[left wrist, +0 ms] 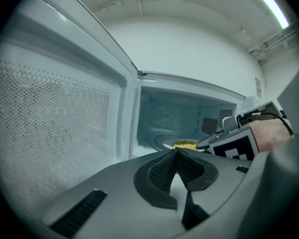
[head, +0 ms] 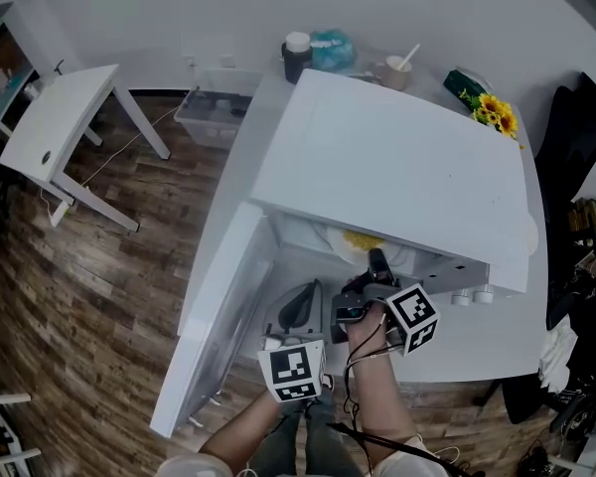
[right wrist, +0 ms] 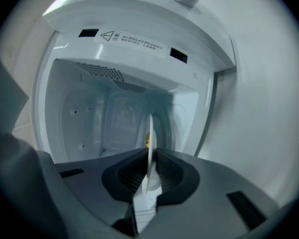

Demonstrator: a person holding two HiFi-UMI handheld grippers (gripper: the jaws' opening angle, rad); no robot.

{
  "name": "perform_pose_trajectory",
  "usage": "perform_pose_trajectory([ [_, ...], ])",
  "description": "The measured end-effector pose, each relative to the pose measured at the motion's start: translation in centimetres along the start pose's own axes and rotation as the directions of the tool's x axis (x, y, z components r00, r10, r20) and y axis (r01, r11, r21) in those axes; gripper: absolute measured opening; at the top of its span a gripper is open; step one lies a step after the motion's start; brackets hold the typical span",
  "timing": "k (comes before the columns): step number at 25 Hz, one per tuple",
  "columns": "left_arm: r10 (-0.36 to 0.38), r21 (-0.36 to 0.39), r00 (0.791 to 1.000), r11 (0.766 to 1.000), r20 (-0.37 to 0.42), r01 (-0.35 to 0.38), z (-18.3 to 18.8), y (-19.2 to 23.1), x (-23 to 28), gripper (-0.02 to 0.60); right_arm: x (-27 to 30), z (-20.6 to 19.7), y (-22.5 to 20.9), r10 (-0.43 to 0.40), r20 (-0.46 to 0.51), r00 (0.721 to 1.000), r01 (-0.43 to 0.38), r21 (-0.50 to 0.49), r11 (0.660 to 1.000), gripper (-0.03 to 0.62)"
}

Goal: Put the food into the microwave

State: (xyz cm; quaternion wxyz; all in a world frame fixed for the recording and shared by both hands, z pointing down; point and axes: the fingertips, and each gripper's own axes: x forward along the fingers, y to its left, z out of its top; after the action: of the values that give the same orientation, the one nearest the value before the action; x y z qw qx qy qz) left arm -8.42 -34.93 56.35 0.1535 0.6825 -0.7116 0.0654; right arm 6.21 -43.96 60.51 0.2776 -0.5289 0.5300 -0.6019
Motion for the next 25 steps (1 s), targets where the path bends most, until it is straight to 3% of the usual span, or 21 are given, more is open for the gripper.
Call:
perform_pose_trajectory([
  [2,-0.004,-0.003,1.0,1.0,-0.004,0.004,-0.2,0.1,-0.1,0.0,0.5,0.1,0.8,0.015,0.003,1.0,-0.015,-0.032,0.999,0.03],
  [5,-0.007,-0.008,1.0,1.0,-0.005,0.007,-0.5,0.2,-0.2,0.0,1.1,0.1,1.6,0.029,-0.006,1.0,-0.03,-0.062,0.998,0.127],
  [9,-0.013,-0.007,1.0,1.0,-0.006,0.013,-0.6,0.3,-0.2,0.0,1.7,-0.3,2.3,0.044,-0.024,0.999,-0.047,-0.132,0.99,0.146],
  [12,-0.013,-0.006,1.0,1.0,-0.004,0.013,-0.6,0.5,-0.2,0.0,2.1,-0.5,3.2,0.057,-0.042,0.998,-0.066,-0.267,0.962,0.208],
  [14,-0.009,-0.009,1.0,1.0,-0.003,0.009,-0.7,0.7,-0.1,0.0,2.1,-0.5,3.3,0.037,-0.055,0.998,-0.055,-0.377,0.924,0.221],
  [20,-0.006,-0.024,1.0,1.0,-0.02,0.005,-1.8,1.1,0.0,0.0,1.7,0.2,2.3,-0.033,-0.047,0.998,-0.007,-0.676,0.737,0.221],
  [25,-0.02,-0.024,0.999,1.0,-0.027,0.019,-2.4,0.4,-0.2,0.0,3.1,-0.4,2.2,-0.103,-0.078,0.992,-0.019,-0.877,0.481,0.235],
])
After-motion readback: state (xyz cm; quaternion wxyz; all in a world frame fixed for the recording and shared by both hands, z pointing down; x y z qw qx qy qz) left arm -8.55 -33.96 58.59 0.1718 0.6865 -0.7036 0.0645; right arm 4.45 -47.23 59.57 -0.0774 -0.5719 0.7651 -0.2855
